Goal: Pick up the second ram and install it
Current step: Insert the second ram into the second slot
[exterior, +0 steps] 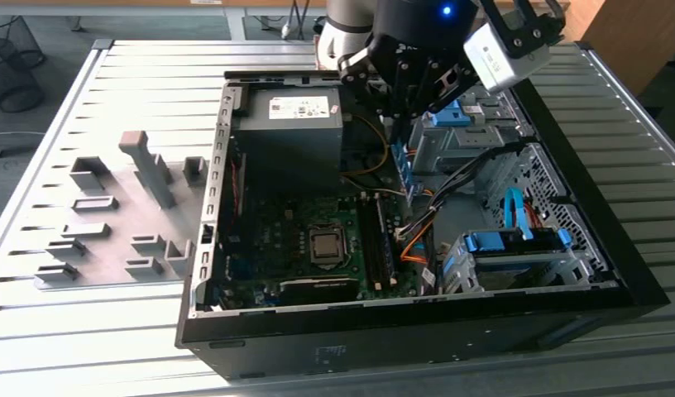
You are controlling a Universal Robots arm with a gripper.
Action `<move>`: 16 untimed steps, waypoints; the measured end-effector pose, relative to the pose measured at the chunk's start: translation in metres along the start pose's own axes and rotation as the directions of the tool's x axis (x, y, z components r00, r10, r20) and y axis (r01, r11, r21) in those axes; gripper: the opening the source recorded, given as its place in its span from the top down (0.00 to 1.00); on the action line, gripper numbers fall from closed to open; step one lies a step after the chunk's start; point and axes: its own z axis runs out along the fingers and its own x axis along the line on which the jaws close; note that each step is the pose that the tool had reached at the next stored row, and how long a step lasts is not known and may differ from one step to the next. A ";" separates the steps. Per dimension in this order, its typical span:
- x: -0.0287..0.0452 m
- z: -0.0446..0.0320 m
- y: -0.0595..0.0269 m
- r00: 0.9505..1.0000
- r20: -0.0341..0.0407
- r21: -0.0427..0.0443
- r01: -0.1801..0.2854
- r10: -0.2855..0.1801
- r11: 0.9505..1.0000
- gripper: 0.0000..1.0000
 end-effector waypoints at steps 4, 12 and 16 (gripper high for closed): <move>0.0001 0.0073 -0.0002 1.000 0.000 0.000 -0.009 0.009 1.000 0.86; 0.0001 0.0186 -0.0008 1.000 -0.003 0.000 -0.009 0.009 1.000 0.86; 0.0001 0.0192 -0.0008 1.000 -0.003 0.000 -0.009 0.009 1.000 0.86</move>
